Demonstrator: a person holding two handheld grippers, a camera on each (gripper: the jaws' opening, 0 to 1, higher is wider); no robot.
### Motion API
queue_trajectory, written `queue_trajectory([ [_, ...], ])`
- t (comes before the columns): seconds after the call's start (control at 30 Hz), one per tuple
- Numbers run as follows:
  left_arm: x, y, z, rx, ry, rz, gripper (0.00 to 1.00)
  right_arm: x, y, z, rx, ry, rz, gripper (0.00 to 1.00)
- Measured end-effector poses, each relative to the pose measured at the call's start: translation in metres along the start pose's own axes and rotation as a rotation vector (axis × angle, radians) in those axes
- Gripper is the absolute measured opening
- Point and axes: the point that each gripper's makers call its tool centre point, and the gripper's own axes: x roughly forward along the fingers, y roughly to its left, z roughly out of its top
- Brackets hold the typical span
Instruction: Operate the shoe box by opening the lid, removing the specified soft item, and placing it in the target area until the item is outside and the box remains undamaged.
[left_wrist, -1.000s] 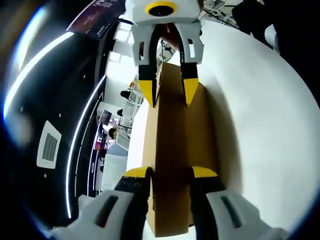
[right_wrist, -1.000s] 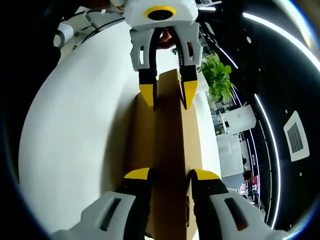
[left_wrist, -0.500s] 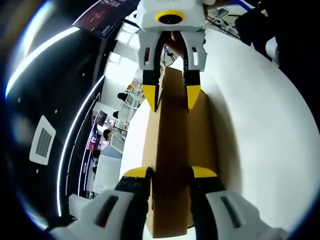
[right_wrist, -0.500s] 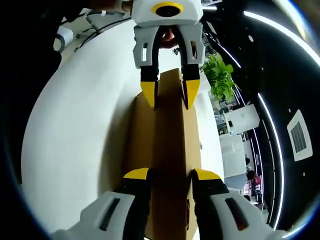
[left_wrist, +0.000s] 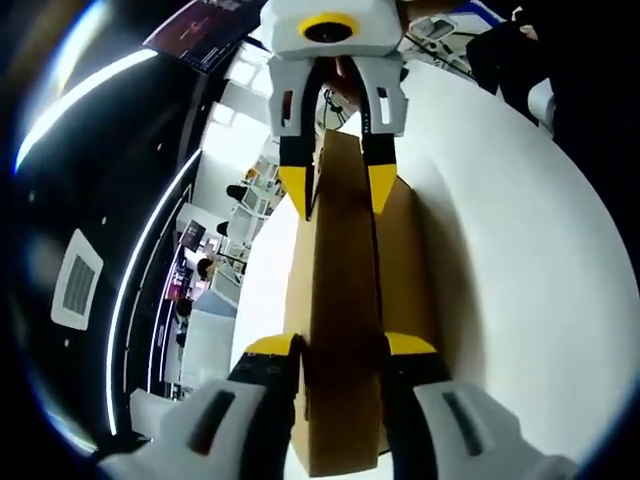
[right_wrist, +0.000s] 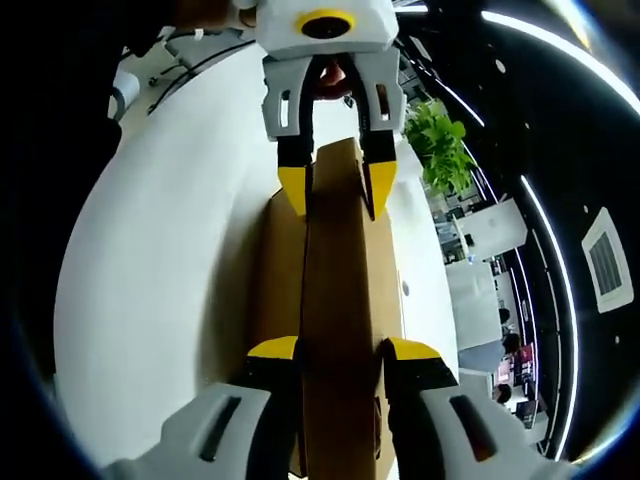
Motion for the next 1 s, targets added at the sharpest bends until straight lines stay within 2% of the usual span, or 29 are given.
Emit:
queue_trajectory([
  [0.2, -0.005, 0.007, 0.002, -0.012, -0.009, 0.006, 0.31, 0.000, -0.004, 0.001, 0.032, -0.010, -0.008, 0.32],
  [0.47, -0.007, 0.013, 0.004, -0.034, -0.013, -0.015, 0.31, -0.003, -0.011, 0.005, 0.016, -0.007, 0.008, 0.32],
  [0.63, -0.012, 0.028, 0.006, -0.063, -0.026, -0.041, 0.30, -0.007, -0.024, 0.009, 0.006, 0.002, -0.001, 0.31],
  [1.0, -0.012, 0.042, 0.007, -0.096, -0.042, -0.123, 0.30, -0.010, -0.037, 0.011, 0.015, 0.003, 0.017, 0.30],
])
